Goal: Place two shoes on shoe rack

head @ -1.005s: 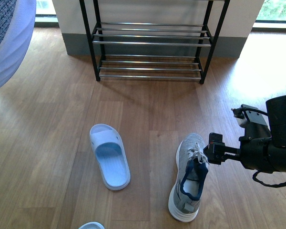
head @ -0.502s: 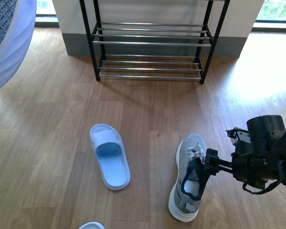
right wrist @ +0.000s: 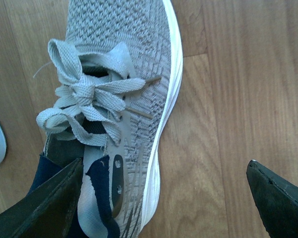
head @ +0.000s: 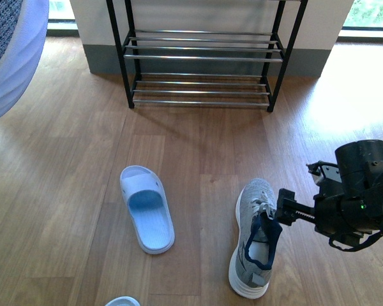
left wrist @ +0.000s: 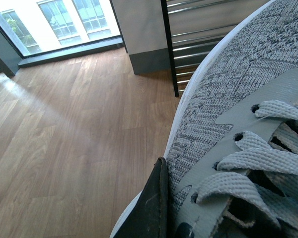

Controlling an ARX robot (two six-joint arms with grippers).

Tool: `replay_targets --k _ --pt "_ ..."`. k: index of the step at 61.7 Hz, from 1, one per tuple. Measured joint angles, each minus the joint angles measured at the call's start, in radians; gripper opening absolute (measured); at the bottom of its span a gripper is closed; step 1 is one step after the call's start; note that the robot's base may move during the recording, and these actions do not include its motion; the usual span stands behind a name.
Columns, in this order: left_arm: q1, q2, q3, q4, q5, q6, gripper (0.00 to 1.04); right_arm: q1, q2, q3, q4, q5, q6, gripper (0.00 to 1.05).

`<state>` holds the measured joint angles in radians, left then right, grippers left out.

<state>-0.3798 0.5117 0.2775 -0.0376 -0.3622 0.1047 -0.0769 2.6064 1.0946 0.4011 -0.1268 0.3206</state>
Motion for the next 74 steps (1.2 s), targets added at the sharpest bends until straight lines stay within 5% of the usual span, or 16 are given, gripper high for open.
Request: replay_targets --k 36,60,74 --pt "0.0 0.0 0.0 0.0 0.0 0.0 0.02 -0.032 0.165 0.168 -0.122 0.003 0.01 0.95" --pt "0.0 0.0 0.0 0.0 0.0 0.0 0.02 -0.057 0.181 0.185 -0.152 0.047 -0.045 0.34" --pt "0.0 0.0 0.0 0.0 0.0 0.0 0.02 -0.186 0.124 0.113 -0.106 0.118 -0.225 0.01"
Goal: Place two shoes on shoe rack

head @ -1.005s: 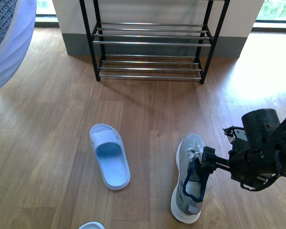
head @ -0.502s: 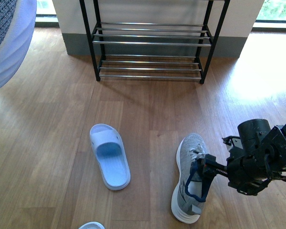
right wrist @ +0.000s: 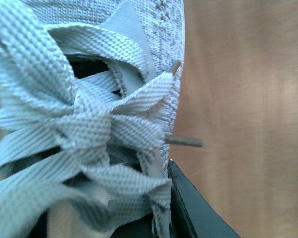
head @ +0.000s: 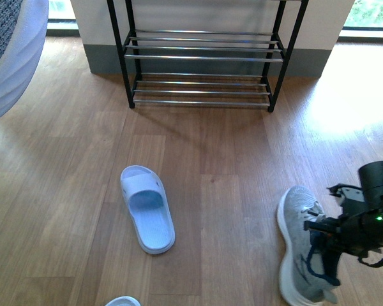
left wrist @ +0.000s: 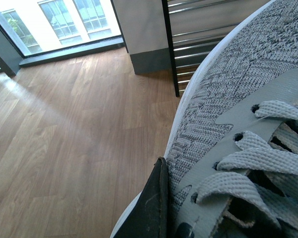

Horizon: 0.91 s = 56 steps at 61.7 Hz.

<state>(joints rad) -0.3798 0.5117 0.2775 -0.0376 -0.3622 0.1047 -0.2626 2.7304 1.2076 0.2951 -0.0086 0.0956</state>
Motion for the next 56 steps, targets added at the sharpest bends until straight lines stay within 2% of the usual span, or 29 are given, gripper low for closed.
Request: replay_targets --k 5,9,15,22,25,34,43,48,56 --pt "0.0 0.0 0.0 0.0 0.0 0.0 0.02 -0.071 -0.02 -0.011 0.095 0.085 -0.151 0.01" --pt "0.0 0.0 0.0 0.0 0.0 0.0 0.02 -0.106 -0.056 -0.05 0.171 0.085 -0.251 0.01" --pt "0.0 0.0 0.0 0.0 0.002 0.0 0.02 -0.141 -0.222 -0.224 0.344 0.074 -0.458 0.01" --pt "0.0 0.0 0.0 0.0 0.002 0.0 0.02 -0.136 -0.461 -0.394 0.419 0.04 -0.511 0.01" --pt "0.0 0.0 0.0 0.0 0.002 0.0 0.02 -0.098 -0.671 -0.538 0.4 0.042 -0.51 0.01" --pt "0.0 0.0 0.0 0.0 0.003 0.0 0.02 -0.003 -1.078 -0.753 0.288 0.073 -0.502 0.01" --pt "0.0 0.0 0.0 0.0 0.003 0.0 0.02 0.083 -1.45 -0.858 0.146 0.11 -0.497 0.01" --pt "0.0 0.0 0.0 0.0 0.003 0.0 0.02 0.14 -1.667 -0.895 0.056 0.156 -0.496 0.01" --pt "0.0 0.0 0.0 0.0 0.002 0.0 0.02 0.21 -1.947 -0.97 0.017 0.263 -0.516 0.01"
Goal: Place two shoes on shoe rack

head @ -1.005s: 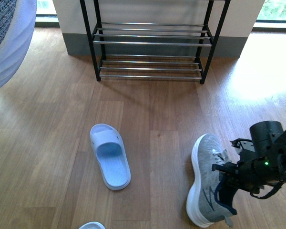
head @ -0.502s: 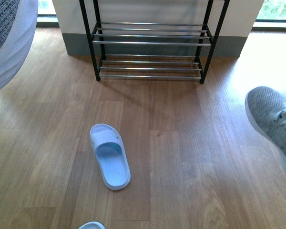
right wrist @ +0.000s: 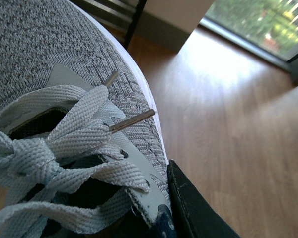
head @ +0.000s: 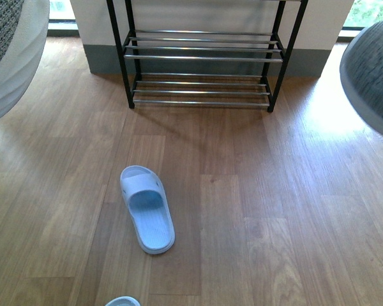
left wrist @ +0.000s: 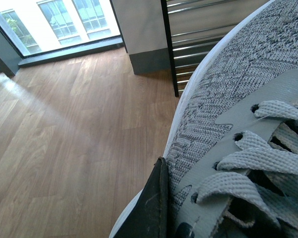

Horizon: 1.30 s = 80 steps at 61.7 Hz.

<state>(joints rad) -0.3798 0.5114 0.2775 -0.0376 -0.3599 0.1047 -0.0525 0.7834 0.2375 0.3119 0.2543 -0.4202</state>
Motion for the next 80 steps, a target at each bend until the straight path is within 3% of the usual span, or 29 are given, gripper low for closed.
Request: replay_targets --k 13,80 --pt "0.0 0.0 0.0 0.0 0.0 0.0 0.02 0.039 -0.311 -0.089 -0.095 0.017 0.013 0.01" --pt "0.0 0.0 0.0 0.0 0.0 0.0 0.02 0.041 -0.32 -0.089 -0.095 0.024 0.013 0.01"
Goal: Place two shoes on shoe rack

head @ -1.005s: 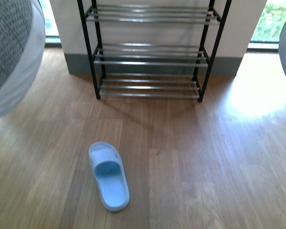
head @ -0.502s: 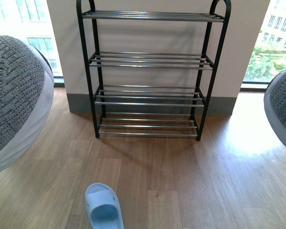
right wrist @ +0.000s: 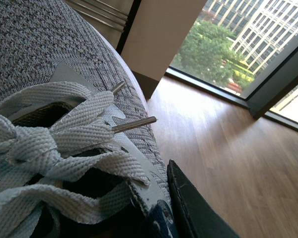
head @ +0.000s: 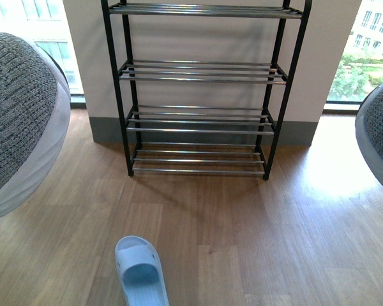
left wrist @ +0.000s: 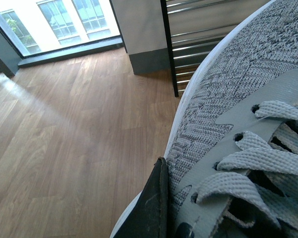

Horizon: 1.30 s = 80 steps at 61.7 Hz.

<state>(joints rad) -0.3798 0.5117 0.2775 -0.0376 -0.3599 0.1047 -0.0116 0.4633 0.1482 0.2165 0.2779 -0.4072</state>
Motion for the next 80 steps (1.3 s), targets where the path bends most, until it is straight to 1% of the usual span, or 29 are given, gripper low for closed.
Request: replay_targets --k 27,49,58,71,80 --pt "0.0 0.0 0.0 0.0 -0.004 0.0 0.02 0.003 0.0 0.0 0.0 -0.007 0.0 0.01" --pt "-0.001 0.001 0.0 0.0 0.009 0.0 0.02 0.002 0.0 0.0 -0.001 0.011 0.0 0.01" --pt "0.001 -0.002 -0.002 -0.001 -0.008 0.0 0.02 0.005 0.0 0.0 -0.001 -0.01 0.0 0.01" --pt "-0.004 0.0 -0.002 -0.002 0.019 0.002 0.02 0.002 -0.003 -0.001 -0.002 0.019 0.002 0.01" --pt "-0.003 0.0 -0.002 -0.001 0.004 0.002 0.02 0.002 -0.002 -0.001 -0.002 0.008 0.002 0.01"
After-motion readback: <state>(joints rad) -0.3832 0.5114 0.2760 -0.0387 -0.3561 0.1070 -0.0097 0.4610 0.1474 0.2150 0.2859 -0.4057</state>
